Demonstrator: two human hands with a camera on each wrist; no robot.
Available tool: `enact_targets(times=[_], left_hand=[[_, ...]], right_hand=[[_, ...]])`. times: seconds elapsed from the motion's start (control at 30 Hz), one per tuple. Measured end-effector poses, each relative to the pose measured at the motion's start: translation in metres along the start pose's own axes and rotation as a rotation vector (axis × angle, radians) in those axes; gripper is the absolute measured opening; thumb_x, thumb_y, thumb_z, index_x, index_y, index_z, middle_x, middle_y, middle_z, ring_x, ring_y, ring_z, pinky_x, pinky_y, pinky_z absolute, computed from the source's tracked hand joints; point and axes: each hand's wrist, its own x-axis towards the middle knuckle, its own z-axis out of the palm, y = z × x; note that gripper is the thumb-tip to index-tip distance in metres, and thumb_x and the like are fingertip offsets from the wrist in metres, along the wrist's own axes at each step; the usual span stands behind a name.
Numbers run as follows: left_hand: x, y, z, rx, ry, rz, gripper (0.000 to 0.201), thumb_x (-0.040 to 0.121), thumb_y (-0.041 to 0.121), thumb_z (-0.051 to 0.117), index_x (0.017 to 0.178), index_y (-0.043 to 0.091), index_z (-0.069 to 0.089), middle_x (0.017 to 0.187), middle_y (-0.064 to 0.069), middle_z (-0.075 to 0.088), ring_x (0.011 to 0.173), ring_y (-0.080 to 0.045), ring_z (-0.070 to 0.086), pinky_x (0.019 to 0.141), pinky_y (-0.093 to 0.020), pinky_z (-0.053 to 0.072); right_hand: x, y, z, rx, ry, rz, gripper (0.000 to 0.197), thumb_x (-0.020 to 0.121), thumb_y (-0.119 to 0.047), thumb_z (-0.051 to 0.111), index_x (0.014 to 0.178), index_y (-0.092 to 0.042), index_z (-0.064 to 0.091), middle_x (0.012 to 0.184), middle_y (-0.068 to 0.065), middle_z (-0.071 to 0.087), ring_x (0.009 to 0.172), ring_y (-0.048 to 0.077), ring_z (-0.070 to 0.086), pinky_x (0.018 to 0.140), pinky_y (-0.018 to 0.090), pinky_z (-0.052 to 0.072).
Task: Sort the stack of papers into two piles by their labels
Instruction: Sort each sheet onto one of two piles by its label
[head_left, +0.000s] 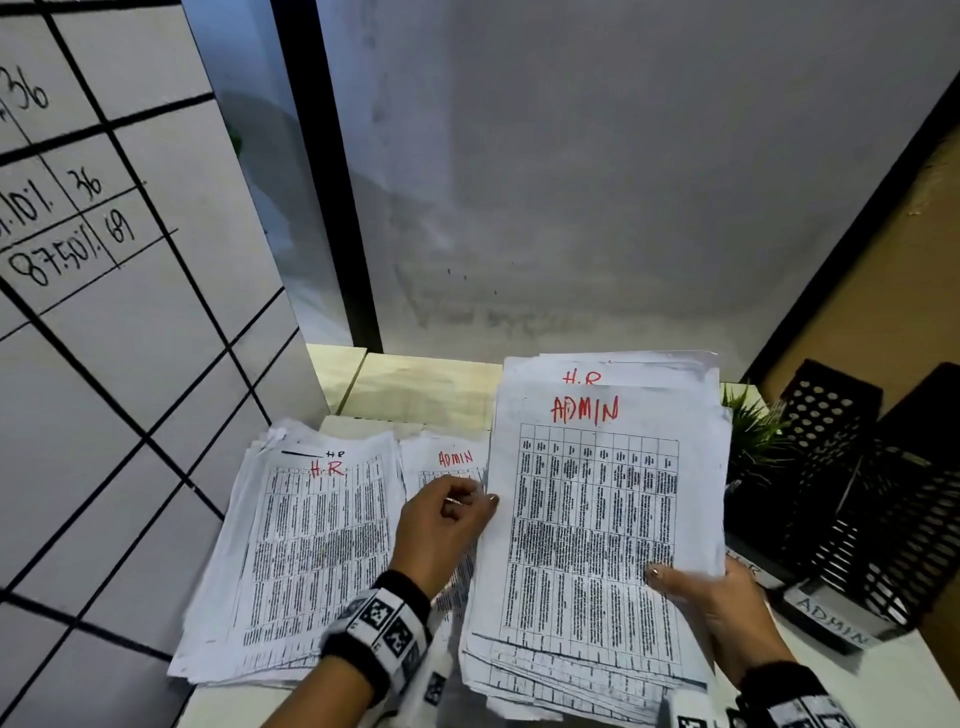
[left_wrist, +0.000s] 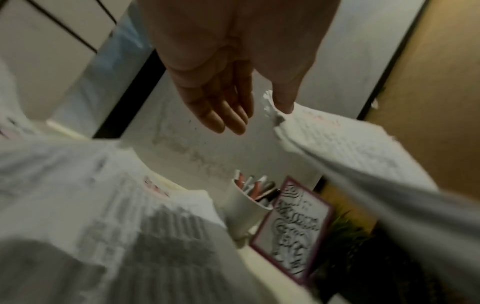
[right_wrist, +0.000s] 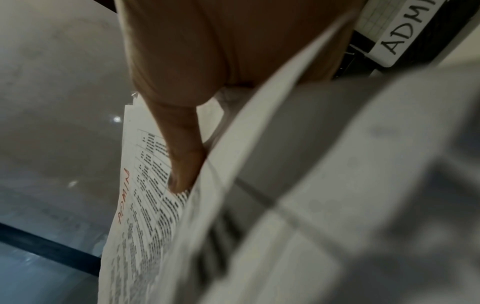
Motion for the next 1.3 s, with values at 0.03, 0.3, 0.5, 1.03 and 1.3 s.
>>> enact_targets(times=[0.03, 0.3, 0.5, 1.03, 1.3], left_hand=[[-0.001, 0.004, 0.008, -0.104, 0.032, -0.052, 0.021, 0.077, 0.023, 0.079, 0.09, 0.013, 0.065, 0.084, -0.002, 0.065, 0.069, -0.011, 0.057, 0.062, -0.015, 0.05], [-0.004, 0.009, 0.036, -0.318, 0.224, -0.098, 0.018, 0.068, 0.01, 0.085, 0.077, 0.016, 0.07, 0.073, -0.005, 0.068, 0.067, -0.017, 0.061, 0.067, -0.028, 0.055], [-0.012, 0.008, 0.039, -0.264, 0.275, 0.105, 0.025, 0.076, 0.004, 0.077, 0.081, 0.028, 0.075, 0.078, 0.0, 0.073, 0.075, -0.018, 0.07, 0.071, -0.035, 0.059], [-0.035, 0.0, 0.039, -0.158, 0.273, 0.402, 0.023, 0.081, 0.004, 0.073, 0.096, 0.02, 0.075, 0.103, 0.006, 0.068, 0.1, -0.016, 0.066, 0.084, -0.038, 0.057], [-0.016, 0.009, 0.034, -0.27, 0.196, 0.04, 0.023, 0.077, 0.008, 0.077, 0.089, 0.025, 0.067, 0.079, 0.005, 0.07, 0.08, -0.016, 0.068, 0.075, -0.027, 0.057]], right_hand=[[0.0, -0.001, 0.0, 0.002, -0.006, 0.0, 0.028, 0.062, 0.011, 0.076, 0.085, 0.008, 0.06, 0.071, 0.019, 0.061, 0.067, 0.029, 0.058, 0.066, 0.037, 0.051], [-0.007, -0.006, 0.001, 0.045, -0.027, -0.026, 0.04, 0.057, 0.005, 0.082, 0.09, 0.007, 0.06, 0.074, 0.019, 0.06, 0.066, 0.029, 0.058, 0.063, 0.035, 0.051], [-0.006, -0.001, 0.001, 0.043, -0.006, -0.044, 0.102, 0.005, -0.041, 0.095, 0.089, 0.005, 0.061, 0.072, 0.018, 0.063, 0.066, 0.03, 0.061, 0.063, 0.038, 0.054], [-0.006, -0.003, 0.0, 0.04, -0.016, -0.024, 0.043, 0.063, 0.011, 0.076, 0.101, 0.016, 0.057, 0.077, 0.02, 0.061, 0.068, 0.029, 0.059, 0.052, 0.028, 0.053], [-0.002, -0.003, 0.0, 0.069, -0.018, -0.01, 0.035, 0.066, 0.015, 0.072, 0.097, 0.012, 0.058, 0.089, 0.026, 0.063, 0.078, 0.034, 0.062, 0.066, 0.033, 0.052]])
